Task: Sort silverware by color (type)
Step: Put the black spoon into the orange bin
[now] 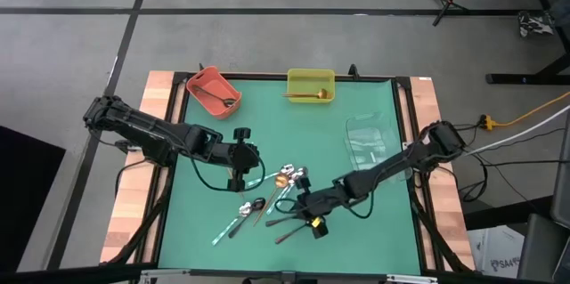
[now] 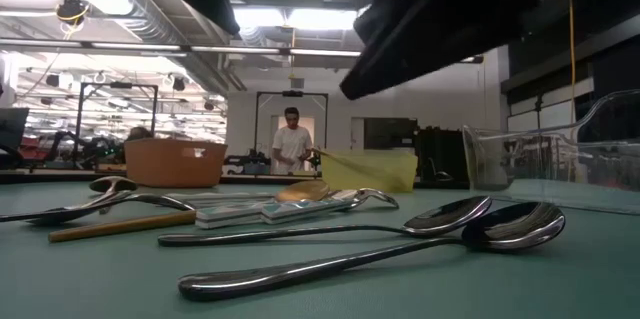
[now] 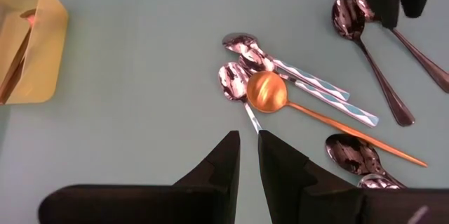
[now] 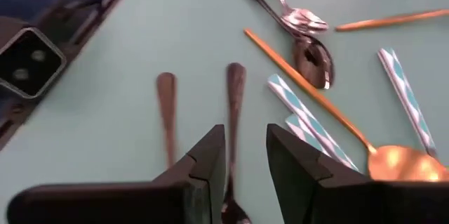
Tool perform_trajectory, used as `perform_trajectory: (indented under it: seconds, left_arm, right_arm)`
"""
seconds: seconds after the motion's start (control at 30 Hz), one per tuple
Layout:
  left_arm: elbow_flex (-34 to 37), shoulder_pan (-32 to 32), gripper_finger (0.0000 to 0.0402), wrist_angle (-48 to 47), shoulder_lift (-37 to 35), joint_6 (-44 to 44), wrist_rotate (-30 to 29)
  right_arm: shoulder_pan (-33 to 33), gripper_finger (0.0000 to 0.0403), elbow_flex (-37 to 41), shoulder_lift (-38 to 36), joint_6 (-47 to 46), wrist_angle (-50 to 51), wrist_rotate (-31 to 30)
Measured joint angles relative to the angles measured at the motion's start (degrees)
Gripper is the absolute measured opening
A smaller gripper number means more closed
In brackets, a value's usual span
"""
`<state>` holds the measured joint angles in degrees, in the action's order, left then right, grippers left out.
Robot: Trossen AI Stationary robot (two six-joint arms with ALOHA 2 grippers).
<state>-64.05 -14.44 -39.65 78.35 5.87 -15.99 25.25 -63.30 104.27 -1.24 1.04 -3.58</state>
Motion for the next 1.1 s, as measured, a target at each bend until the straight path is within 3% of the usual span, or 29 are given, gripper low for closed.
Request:
perform_trajectory:
  seconds: [1.1]
  left_arm:
    - [0.0,0.0,0.0047,1.0,0.0,0.0,0.2]
  right_arm:
    - [-0.5,0.0097,-0.3,9.9,-2.2,-1.2,4.7]
